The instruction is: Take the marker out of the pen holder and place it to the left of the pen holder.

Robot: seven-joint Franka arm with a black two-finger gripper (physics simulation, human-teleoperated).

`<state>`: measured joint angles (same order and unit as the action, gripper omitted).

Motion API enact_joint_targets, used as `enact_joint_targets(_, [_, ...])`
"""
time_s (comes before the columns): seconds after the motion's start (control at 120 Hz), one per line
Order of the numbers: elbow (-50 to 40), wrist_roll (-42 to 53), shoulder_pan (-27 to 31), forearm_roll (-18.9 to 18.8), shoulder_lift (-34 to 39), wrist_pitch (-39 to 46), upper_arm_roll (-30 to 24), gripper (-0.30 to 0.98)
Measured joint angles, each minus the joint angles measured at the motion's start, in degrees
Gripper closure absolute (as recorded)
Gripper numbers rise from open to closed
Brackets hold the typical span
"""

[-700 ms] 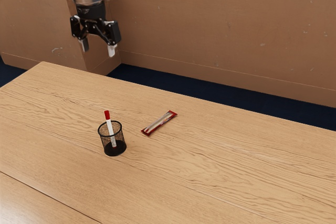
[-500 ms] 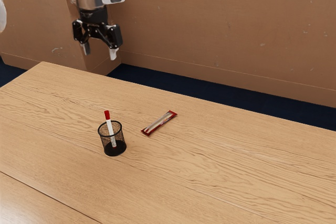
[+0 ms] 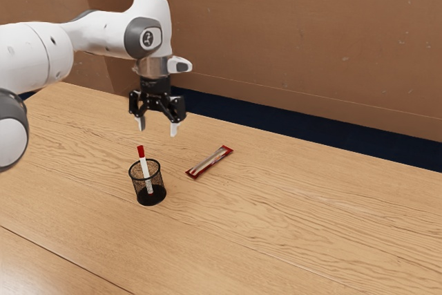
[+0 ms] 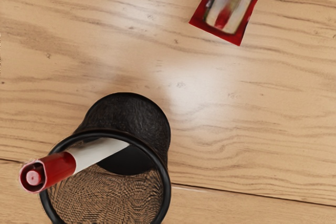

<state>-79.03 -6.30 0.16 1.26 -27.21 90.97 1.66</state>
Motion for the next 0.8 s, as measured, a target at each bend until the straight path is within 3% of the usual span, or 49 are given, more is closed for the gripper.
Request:
enact_joint_targets(0.15, [-4.82, -0.39, 3.44, 3.05, 2.34, 2.47, 1.56, 0.00])
enact_joint_targets(0.442, [-2.12, -0.33, 3.72, 5.10, -3.54, 1.90, 5.94, 0.00])
enact_joint_targets(0.8, [-4.61, 0.83, 3.56, 9.57, -4.61, 5.35, 6.25, 0.01])
